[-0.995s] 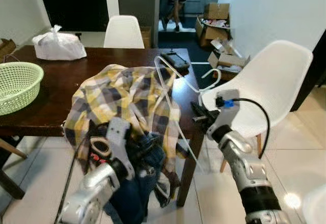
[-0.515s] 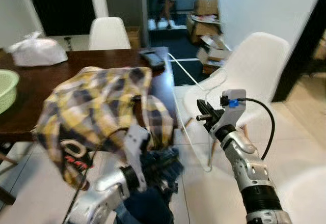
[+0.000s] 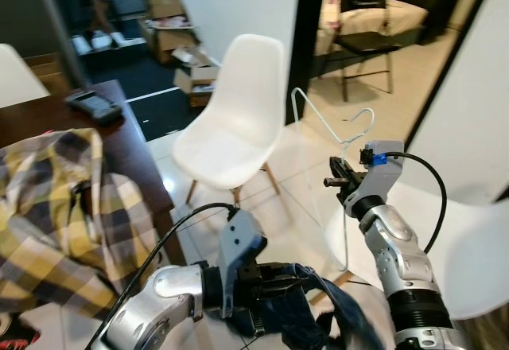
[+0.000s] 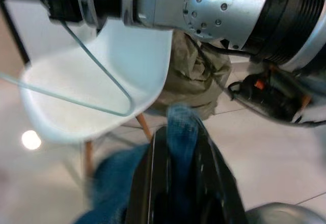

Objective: Hang hanger

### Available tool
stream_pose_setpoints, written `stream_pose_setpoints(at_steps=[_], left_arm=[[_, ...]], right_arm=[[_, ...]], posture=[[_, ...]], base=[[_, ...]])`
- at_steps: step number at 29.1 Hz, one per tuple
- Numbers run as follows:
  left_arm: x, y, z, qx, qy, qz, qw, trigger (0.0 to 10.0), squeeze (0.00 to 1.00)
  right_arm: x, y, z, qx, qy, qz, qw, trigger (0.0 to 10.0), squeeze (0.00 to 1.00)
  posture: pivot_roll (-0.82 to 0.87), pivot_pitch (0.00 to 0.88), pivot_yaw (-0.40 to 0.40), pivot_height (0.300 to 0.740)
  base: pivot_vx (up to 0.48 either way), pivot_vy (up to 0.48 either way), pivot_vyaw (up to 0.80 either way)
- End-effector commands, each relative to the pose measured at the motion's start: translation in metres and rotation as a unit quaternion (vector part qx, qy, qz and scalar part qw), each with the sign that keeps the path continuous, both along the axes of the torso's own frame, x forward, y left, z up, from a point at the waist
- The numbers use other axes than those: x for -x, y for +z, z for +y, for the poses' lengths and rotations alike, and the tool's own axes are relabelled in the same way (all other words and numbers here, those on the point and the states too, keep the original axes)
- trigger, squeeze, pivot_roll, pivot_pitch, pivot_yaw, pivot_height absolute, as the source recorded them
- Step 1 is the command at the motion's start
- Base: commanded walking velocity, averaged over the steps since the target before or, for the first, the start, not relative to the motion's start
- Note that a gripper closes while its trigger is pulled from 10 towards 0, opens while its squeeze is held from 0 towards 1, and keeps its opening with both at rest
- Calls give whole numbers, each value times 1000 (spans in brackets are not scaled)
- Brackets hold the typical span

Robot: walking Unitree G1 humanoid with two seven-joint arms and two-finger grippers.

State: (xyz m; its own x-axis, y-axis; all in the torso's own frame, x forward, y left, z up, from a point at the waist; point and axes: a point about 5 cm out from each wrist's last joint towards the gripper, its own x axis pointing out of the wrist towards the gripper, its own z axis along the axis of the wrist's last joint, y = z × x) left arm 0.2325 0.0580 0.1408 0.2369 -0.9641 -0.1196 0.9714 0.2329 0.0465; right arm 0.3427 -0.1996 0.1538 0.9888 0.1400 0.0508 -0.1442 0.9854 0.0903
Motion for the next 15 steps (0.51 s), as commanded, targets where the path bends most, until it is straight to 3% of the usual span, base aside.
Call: stream_pose_setpoints(at_steps=[1,2,3,5,10,15], left_arm=[[-11,-2,6,-57,22,-65,996,10000,0],[-11,-2,6,-57,22,-65,996,10000,0],[-21,-1,11,-86,49,-107,989,10000,0],[-37,7,19,-106,89,-159,977,10000,0],[-52,22,31,-116,123,-199,965,10000,0],[-62,28,37,-112,152,-211,959,10000,0]], right_arm=[[-1,1,-4,19,-3,4,1000,10000,0],[-1,1,-4,19,-3,4,1000,10000,0],[0,0,-7,29,6,7,1000,10000,0],[2,1,-11,39,22,8,999,10000,0],[4,2,-18,44,30,10,999,10000,0],[5,2,-19,51,32,11,998,10000,0]], posture=[[22,0,14,740],[22,0,14,740],[25,0,18,740],[27,0,19,740],[27,0,21,740],[25,0,23,740]], base=[[0,0,-788],[0,0,-788],[0,0,-788],[0,0,-788],[0,0,-788],[0,0,-788]])
